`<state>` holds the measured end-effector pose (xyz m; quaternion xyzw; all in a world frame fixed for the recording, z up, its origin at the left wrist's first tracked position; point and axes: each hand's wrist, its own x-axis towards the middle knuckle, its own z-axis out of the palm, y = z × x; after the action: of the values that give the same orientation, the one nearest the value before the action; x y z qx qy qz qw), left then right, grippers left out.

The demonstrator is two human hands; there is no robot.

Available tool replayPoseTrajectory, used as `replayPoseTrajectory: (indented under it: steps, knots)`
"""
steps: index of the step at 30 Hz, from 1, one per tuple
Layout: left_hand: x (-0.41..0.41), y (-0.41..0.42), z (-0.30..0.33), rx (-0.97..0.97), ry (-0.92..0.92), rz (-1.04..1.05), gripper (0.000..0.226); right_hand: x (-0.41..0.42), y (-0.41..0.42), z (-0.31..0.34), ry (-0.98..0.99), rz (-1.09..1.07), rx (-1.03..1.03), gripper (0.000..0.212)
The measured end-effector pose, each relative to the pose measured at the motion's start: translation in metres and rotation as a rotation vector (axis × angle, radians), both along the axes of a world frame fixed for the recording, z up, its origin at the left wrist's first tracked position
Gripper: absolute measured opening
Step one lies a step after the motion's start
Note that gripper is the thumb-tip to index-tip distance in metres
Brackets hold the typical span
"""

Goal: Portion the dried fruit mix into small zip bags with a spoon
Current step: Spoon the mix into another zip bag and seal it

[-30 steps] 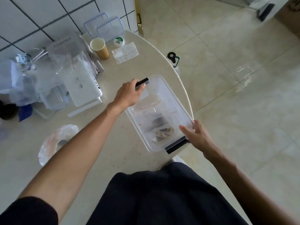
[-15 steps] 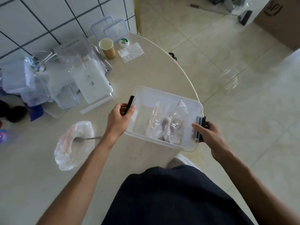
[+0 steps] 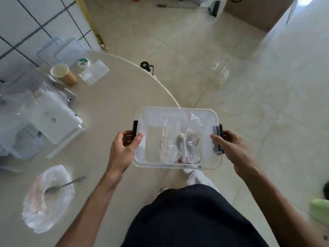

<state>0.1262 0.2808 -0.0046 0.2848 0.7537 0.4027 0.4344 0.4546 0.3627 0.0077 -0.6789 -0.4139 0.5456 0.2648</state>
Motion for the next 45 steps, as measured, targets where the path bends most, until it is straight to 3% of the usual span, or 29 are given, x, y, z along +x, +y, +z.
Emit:
replayPoseTrajectory:
  steps: [9, 18, 23, 24, 28, 37, 45]
  knots:
    - [0.153, 0.149, -0.001, 0.02, -0.035, -0.187, 0.027, 0.157, 0.07, -0.009, 0.054, -0.235, 0.07, 0.018]
    - [0.323, 0.289, 0.003, -0.014, -0.061, -0.492, 0.033, 0.316, 0.122, -0.001, 0.031, -0.474, 0.078, 0.037]
    - [0.391, 0.353, 0.01, -0.022, -0.057, -0.682, 0.039, 0.359, 0.121, -0.004, 0.043, -0.653, 0.07, 0.012]
    - [0.429, 0.389, 0.007, -0.029, -0.059, -0.783, 0.035, 0.382, 0.128, -0.007, 0.044, -0.774, 0.07, 0.009]
    - [0.473, 0.431, 0.006, -0.02, -0.07, -0.89, 0.029, 0.397, 0.134, -0.012, 0.04, -0.91, 0.078, 0.009]
    - [0.644, 0.556, 0.004, -0.084, -0.08, -1.438, 0.028, 0.43, 0.153, -0.007, -0.032, -1.439, 0.045, 0.017]
    - [0.798, 0.542, 0.001, -0.101, -0.076, -1.832, 0.027, 0.451, 0.119, -0.004, -0.027, -1.85, 0.02, 0.019]
